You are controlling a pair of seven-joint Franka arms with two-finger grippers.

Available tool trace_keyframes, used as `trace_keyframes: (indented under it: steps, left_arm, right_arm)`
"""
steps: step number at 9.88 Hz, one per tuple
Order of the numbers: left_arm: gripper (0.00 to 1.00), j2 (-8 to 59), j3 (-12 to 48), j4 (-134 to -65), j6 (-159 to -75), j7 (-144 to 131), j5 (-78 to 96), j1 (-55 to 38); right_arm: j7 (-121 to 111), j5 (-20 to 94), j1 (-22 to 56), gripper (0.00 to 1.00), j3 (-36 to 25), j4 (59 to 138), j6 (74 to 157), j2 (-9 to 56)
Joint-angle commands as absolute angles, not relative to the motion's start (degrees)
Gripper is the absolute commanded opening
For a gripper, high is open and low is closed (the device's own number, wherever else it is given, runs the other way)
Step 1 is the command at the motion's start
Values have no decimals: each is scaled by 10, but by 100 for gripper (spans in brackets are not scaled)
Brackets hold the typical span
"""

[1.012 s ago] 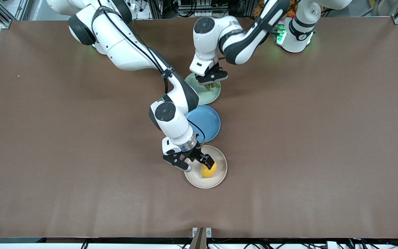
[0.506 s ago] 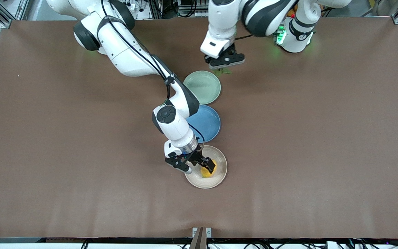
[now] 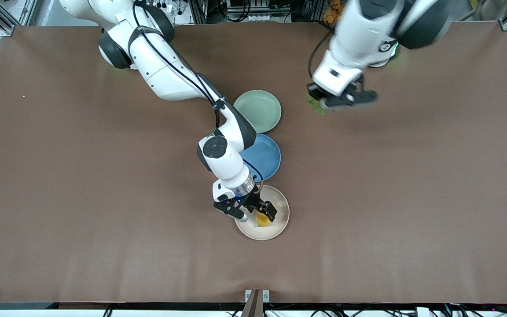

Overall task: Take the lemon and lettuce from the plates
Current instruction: 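Lift the lettuce with the left gripper while the right gripper lowers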

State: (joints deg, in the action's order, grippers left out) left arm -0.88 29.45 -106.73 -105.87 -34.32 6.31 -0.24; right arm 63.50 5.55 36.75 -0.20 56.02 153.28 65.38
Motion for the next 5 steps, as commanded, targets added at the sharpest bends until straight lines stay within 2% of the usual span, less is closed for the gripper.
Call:
trace_keyframes:
  steps: [1,5]
  left_arm:
    - [0,30,304,-1032,-1045,-248,99,76]
    - [0,81,303,-1025,-1046,-157,133,158]
  right_arm:
    - [636,54,369,100,-3,528,1554,686]
    - [635,53,373,100,-4,521,1554,698]
